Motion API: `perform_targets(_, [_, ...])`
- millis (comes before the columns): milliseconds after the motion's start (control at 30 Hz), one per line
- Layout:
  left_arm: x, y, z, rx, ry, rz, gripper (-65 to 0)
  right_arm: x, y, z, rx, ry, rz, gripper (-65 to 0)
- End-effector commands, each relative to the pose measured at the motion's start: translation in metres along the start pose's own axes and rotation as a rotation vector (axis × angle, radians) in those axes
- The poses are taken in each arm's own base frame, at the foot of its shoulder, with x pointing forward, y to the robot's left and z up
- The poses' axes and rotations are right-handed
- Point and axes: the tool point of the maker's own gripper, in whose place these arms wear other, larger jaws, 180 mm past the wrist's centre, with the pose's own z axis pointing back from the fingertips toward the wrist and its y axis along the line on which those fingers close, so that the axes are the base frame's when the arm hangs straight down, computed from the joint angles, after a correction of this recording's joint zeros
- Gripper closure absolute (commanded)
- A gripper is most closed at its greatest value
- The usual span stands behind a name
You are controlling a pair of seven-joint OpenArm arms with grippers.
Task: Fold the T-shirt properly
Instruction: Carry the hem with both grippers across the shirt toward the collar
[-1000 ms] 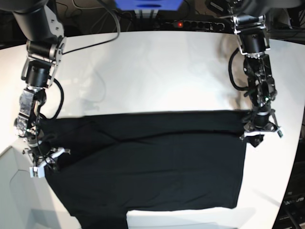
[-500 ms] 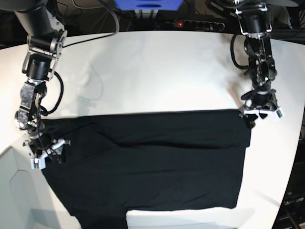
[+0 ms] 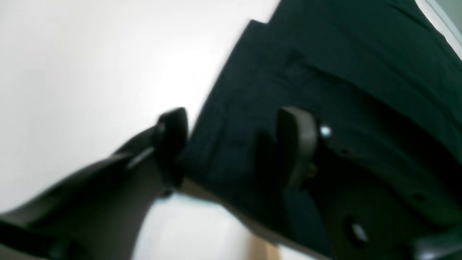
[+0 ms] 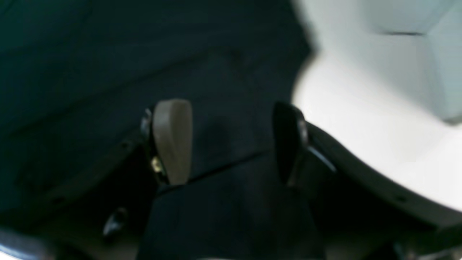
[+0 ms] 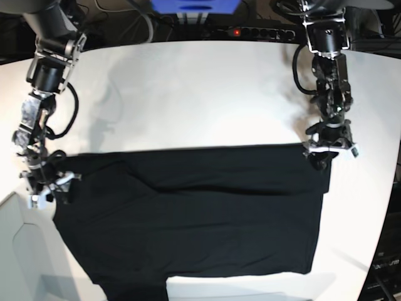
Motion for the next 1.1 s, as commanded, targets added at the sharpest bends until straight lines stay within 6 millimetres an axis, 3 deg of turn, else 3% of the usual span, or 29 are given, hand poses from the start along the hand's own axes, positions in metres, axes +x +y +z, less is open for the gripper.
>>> perform_targets(0, [-0.004, -0.001, 0.000, -0.006, 0.032, -0.004, -29.3, 0.022, -0.012, 0.003, -0.023, -0.060, -0.001, -36.4])
perform_targets(67, [-0.008, -0.004, 0.000, -0.011, 0.039, -0.005, -18.4, 0.016, -0.030, 0.009, -0.056, -0.048, -0.009, -36.4])
perform_targets(167, [-0.008, -0.005, 0.000, -0.013, 0.039, -0.002, -1.1, -0.002, -0.034, 0.012, -0.064, -0.009, -0.015, -36.4])
perform_targets(200, [-0.005, -0.007, -0.002, -0.016, 0.033, -0.001, 0.0, -0.007, -0.035, 0.014, -0.065, 0.001, -0.014, -36.4])
perform_targets(467, [-0.005, -0.005, -0.001, -0.013, 0.034, -0.003, -0.1, -0.047, -0.041, 0.020, -0.074, 0.085, -0.035, -36.4])
perform_targets(600, [-0.007, -0.003, 0.000, -0.010, 0.037, -0.003, -0.1, -0.047, -0.060, 0.027, -0.121, 0.069, -0.083, -36.4])
perform_targets(767, [-0.008, -0.002, 0.001, -0.007, 0.039, -0.003, -0.1, -0.044, -0.069, 0.030, -0.138, 0.064, -0.080, -36.4])
perform_targets(900, [-0.008, -0.002, 0.001, -0.007, 0.039, -0.003, -0.1, -0.072, -0.071, 0.028, -0.136, 0.129, -0.120, -36.4])
perform_targets(1067, [-0.009, -0.002, 0.001, -0.007, 0.040, -0.004, -0.1, -0.079, -0.069, 0.028, -0.131, 0.146, -0.124, -36.0])
